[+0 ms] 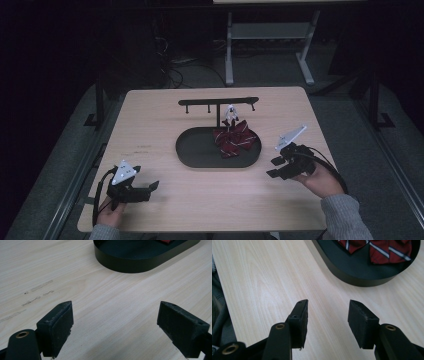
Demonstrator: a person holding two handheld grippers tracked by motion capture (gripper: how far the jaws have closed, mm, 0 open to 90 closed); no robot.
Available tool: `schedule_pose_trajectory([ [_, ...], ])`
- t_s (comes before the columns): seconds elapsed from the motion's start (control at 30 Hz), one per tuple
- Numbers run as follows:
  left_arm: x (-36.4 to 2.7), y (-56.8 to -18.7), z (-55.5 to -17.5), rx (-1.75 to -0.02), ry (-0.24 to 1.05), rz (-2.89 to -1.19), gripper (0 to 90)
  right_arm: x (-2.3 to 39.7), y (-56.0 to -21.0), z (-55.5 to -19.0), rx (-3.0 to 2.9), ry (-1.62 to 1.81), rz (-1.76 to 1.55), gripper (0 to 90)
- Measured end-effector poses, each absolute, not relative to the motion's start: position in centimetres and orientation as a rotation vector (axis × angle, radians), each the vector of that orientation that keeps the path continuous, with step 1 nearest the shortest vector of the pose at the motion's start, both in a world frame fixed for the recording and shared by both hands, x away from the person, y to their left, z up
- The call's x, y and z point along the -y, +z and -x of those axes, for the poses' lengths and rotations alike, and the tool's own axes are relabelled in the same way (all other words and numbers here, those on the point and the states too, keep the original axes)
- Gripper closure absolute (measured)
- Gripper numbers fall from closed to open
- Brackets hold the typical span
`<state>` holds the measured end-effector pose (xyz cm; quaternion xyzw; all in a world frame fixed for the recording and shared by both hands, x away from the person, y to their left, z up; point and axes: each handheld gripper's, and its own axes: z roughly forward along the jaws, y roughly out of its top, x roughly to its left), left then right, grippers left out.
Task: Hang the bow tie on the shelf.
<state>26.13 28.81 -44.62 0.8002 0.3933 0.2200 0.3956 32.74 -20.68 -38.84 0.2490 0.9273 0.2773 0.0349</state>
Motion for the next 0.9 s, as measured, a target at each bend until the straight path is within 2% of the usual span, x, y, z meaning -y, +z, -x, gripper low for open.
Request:
schedule_pose_trajectory([
  [0.63,-28.8,-44.6,-26.2,-0.995,0.562,-2.03,13.3,22.0,-41.2,-30.1,-2.837,0.907,-0.846,49.5],
  [0.9,-28.7,-44.6,-26.1,-0.987,0.558,-2.038,13.3,22.5,-42.1,-28.6,-2.805,0.922,-0.892,46.5],
])
